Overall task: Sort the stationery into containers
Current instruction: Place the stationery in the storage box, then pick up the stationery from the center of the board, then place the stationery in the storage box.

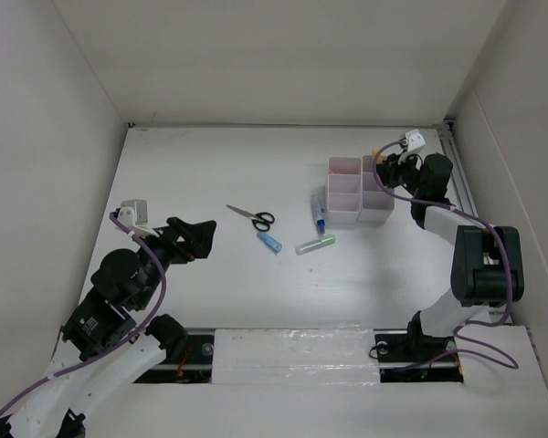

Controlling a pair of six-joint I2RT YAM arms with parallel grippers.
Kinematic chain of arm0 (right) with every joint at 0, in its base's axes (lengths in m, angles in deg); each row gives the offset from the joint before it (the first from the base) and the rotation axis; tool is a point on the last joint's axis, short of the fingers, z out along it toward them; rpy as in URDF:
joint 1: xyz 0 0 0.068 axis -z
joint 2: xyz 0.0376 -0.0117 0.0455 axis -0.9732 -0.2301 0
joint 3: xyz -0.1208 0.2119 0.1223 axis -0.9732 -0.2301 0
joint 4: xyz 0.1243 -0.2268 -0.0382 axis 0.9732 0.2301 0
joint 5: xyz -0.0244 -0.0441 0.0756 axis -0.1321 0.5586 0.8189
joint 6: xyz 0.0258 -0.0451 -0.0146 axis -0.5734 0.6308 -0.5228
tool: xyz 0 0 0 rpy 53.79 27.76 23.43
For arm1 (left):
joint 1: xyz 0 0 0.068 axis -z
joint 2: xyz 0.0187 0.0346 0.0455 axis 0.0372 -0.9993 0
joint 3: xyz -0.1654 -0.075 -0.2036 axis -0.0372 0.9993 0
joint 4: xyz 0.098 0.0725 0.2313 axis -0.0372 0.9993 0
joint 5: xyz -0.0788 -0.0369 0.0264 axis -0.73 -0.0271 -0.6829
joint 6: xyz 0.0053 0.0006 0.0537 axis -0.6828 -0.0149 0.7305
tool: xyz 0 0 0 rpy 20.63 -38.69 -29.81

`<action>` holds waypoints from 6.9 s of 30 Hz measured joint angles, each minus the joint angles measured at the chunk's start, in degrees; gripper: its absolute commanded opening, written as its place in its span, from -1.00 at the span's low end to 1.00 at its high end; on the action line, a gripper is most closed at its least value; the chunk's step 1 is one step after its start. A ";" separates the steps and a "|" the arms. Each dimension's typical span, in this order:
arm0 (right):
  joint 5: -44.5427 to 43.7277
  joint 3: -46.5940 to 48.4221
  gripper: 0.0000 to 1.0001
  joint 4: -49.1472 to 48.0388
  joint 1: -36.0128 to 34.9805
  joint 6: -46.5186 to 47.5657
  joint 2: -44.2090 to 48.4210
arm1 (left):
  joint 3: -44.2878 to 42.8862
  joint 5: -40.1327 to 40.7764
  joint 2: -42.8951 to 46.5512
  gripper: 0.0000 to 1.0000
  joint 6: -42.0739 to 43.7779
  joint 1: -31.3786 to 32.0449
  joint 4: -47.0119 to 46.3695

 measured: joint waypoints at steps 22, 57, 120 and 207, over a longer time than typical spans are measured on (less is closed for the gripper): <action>-0.59 0.02 -0.50 1.99 0.00 0.17 0.00 | 0.02 0.00 0.52 1.00 0.00 0.00 0.00; -13.00 -3.37 1.00 10.58 -10.97 -0.96 24.55 | 0.02 0.42 0.44 1.00 -0.02 0.00 0.00; -61.96 18.97 -0.10 70.95 -49.51 -99.25 -13.99 | 0.02 2.27 1.95 1.00 -0.70 0.00 0.55; -9.62 -10.58 -1.00 -15.26 -3.82 -8.33 8.33 | 0.02 3.06 -1.97 1.00 -0.68 0.00 0.76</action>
